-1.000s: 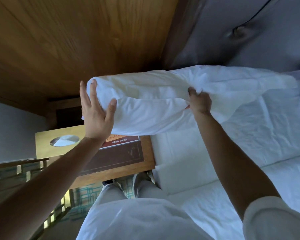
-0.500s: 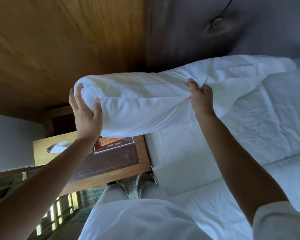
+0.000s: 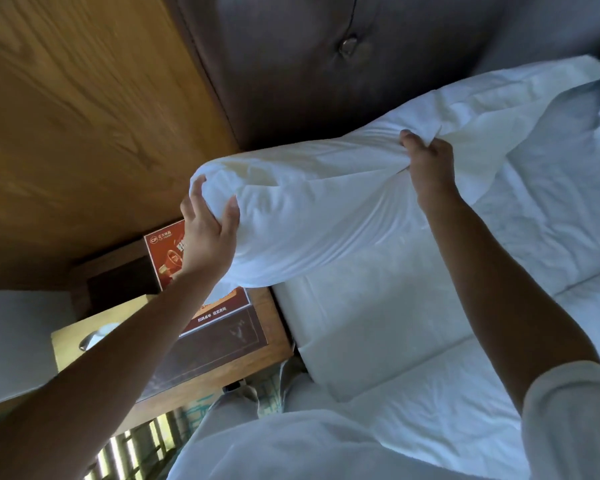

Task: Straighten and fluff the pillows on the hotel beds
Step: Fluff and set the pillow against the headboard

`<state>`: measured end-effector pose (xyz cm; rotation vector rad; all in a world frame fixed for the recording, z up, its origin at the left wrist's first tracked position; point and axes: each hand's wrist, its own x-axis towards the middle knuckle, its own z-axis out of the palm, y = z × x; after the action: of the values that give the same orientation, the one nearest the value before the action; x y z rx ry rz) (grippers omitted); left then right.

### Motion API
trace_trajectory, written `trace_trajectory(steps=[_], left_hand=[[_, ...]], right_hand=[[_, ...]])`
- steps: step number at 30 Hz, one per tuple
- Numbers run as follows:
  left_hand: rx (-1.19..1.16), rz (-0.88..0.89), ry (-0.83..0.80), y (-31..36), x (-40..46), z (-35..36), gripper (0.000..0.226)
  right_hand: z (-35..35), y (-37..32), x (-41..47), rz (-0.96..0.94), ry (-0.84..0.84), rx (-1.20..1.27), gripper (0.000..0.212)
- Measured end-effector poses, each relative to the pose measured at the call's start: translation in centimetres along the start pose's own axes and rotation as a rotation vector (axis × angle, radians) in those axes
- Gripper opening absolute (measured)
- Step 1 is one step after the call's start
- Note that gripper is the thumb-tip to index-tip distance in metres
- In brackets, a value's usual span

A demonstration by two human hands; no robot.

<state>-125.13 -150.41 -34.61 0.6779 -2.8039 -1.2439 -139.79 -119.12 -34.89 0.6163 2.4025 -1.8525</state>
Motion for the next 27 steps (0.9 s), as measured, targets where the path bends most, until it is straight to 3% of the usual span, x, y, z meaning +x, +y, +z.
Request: trace_trajectory(steps=[9,23,27], left_hand=[[0.046,0.003,-0.195,4.8,2.5,6.6,0.072],[0.226,0.066,-0.179,2.8,5.2,4.2,0.072],[0.254,0.271,-0.098,3.9,5.1,2.0,0.063]], right_hand=[[-6.4,0.8,6.4,0.076,0.112,0.003,0.02],[-6.9,0.6,5.3,0.298,-0.111,-0.078,0.025],[-7.4,-0.3,3.7,0.299,-0.127,-0.136,0.03]])
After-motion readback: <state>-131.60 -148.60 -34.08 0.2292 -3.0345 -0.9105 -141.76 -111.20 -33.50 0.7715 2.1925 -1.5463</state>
